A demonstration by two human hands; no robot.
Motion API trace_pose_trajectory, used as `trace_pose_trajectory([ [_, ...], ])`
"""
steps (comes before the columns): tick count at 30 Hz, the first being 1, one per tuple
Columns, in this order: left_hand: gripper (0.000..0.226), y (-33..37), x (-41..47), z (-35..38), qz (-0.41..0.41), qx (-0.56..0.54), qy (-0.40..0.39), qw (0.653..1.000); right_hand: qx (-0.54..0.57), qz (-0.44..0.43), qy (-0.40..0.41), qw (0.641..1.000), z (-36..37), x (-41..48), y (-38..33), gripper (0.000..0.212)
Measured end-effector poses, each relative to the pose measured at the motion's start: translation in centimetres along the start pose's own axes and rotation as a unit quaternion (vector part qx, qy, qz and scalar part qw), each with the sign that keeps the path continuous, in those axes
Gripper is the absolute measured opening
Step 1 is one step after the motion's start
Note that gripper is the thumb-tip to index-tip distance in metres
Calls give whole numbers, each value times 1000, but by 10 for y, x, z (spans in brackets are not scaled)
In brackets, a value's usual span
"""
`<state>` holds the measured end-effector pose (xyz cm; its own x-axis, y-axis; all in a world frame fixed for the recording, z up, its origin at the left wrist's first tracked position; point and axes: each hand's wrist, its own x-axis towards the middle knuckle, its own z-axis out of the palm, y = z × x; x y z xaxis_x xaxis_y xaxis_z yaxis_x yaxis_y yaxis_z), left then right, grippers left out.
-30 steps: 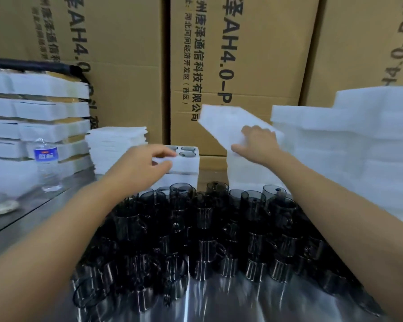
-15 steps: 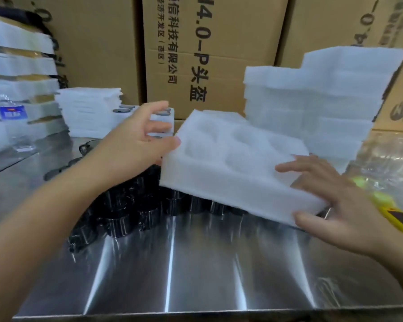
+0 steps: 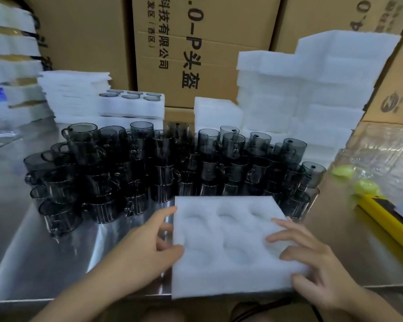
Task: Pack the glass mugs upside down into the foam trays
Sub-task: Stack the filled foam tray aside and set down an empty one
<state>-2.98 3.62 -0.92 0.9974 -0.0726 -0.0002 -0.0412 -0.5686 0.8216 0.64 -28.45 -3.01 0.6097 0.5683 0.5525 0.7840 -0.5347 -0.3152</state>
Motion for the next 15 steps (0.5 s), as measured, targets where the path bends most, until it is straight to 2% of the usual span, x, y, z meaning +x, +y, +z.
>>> trace_pose_trajectory([
  [6, 44, -5, 24, -2, 12, -5, 22, 1000, -11, 13, -15, 1000, 3, 4, 5, 24],
  [15, 38, -13, 33, -7, 32, 14, 26, 999, 12, 43, -47, 998, 1, 12, 6, 30],
])
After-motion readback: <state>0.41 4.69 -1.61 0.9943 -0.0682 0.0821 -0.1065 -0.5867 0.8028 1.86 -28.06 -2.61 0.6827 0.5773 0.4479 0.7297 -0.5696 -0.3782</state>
